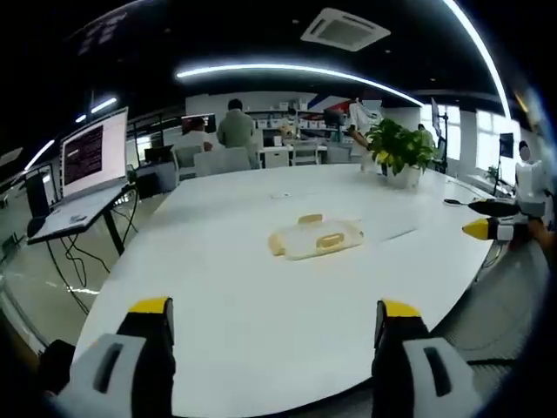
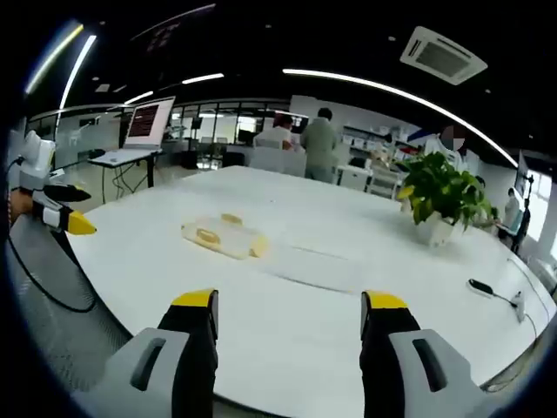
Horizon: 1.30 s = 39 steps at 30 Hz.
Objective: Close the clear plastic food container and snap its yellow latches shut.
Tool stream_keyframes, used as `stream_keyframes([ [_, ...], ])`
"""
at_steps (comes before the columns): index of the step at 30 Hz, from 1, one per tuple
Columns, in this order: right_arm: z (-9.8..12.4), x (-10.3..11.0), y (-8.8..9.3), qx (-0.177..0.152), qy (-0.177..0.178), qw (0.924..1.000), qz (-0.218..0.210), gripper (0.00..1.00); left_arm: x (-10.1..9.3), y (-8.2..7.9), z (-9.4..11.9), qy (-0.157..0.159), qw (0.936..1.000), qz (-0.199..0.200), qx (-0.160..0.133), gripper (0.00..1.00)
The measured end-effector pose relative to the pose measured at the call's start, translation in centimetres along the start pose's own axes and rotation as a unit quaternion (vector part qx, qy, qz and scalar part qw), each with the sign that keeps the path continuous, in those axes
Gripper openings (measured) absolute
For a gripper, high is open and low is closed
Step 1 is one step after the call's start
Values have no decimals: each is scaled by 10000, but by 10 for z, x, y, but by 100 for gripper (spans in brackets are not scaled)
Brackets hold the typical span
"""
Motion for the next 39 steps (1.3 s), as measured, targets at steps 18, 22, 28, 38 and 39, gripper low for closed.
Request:
stream_keyframes([
  [18,1,1,0,-27,-17,10000,-7,63,1,0,-1,-27,10000,4,31,91],
  [22,1,1,-1,-46,-12,10000,-17,63,1,0,-1,-1,10000,18,8,90],
  [28,1,1,-1,-47,-12,10000,-3,63,1,1,0,7,10000,5,17,89],
  [38,1,1,-3,-107,-38,9999,-59,62,0,2,-1,45,10000,30,52,85],
  [39,1,1,-3,-115,-39,9999,-64,62,0,2,-1,40,10000,24,46,85],
])
Point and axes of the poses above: the point that each gripper's makers call its tool centre point, and the gripper's own axes: z roughly backward along the fingers, x roughly to its left, y roughly out of its underside, the point moved 2 cm from there along z, roughly backward along the fingers, and after that the axes turned 10 degrees about -z, right-handed, at the moved point
